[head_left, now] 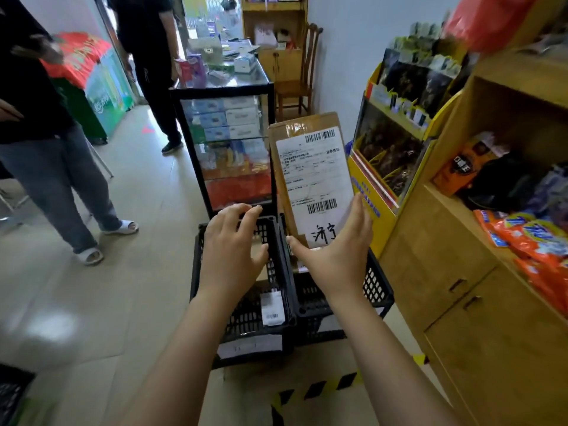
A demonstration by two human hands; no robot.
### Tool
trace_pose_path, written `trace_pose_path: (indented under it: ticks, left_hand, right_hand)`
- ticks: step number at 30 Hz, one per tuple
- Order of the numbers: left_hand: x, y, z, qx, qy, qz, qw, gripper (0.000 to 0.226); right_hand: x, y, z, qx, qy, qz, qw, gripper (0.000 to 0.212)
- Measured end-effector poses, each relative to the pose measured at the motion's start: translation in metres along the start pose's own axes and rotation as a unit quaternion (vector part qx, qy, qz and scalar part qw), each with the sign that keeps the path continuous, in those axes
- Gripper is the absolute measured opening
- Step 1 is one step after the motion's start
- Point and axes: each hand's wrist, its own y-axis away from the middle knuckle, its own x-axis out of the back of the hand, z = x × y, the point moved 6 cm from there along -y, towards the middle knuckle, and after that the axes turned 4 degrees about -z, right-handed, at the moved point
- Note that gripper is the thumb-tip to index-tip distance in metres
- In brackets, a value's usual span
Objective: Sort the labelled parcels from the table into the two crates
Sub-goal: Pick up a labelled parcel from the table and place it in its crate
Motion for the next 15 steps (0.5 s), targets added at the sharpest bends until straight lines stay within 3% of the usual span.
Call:
trace_pose_path:
  ticks: [15]
  left_hand:
    - [-0.083, -0.058, -0.101, 0.07, -0.012, -0.07, 0.995, 0.067]
  right_hand:
    - [-0.13, -0.08, 0.017, -0.036, 0.001, -0.084, 0.996, 0.129]
